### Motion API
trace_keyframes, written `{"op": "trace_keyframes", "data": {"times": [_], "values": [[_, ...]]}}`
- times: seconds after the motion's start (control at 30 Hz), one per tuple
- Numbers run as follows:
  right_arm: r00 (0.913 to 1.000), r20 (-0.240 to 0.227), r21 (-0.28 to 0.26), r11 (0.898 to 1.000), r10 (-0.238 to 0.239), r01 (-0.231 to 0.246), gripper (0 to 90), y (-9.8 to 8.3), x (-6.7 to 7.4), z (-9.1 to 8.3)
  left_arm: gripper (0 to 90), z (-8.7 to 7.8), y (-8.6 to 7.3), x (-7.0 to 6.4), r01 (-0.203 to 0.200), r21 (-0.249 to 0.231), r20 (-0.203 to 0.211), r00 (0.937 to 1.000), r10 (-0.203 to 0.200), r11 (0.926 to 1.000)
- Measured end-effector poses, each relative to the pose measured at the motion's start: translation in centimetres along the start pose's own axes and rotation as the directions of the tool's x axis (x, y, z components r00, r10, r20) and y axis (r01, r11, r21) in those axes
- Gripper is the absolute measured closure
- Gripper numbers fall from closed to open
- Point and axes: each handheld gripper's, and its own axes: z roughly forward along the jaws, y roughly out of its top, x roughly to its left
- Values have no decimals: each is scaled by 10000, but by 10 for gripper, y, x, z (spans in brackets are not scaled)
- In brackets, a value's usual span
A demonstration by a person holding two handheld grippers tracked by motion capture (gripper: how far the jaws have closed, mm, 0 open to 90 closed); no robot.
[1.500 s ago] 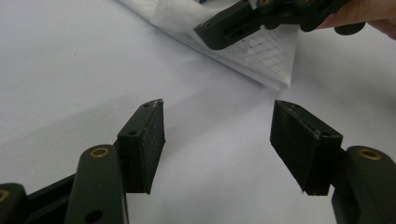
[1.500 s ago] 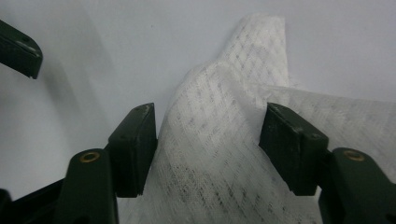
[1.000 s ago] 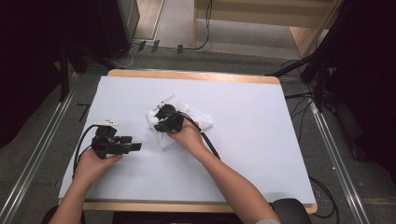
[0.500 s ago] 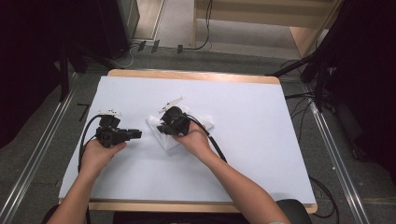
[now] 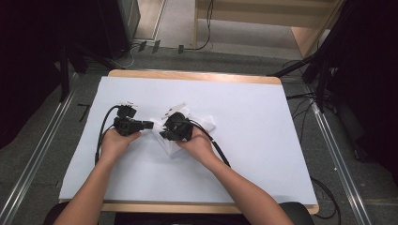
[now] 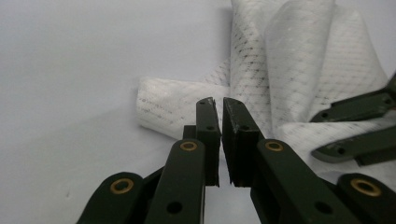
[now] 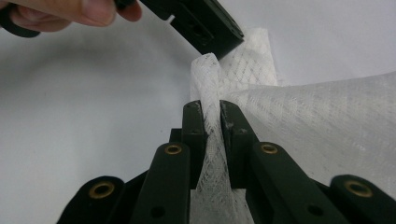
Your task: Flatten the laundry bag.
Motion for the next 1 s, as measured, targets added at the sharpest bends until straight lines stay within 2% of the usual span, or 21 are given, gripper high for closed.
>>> {"op": "trace_keyframes", "data": {"times": [0.17,0.27,0.43,0.77,1.0], "values": [[9999,-50,-88,9999,129,-129,829,-4,1,-2,864,10,0,2,-54,202,-70,10000,55,9998],[9998,-93,-143,9997,197,-198,829,-7,2,-3,869,15,-1,2,-223,289,-144,9996,228,9993],[9995,-70,-277,9991,313,-315,829,-10,2,-12,894,15,-1,4,-337,240,-136,9993,341,9991],[9988,-71,-540,9974,481,-484,837,-26,6,-45,896,16,-1,2,-435,245,-279,9986,442,9988],[9974,-11,-735,9947,717,-716,843,-48,4,-68,894,15,-1,0,-551,304,-363,9978,562,9980]]}}
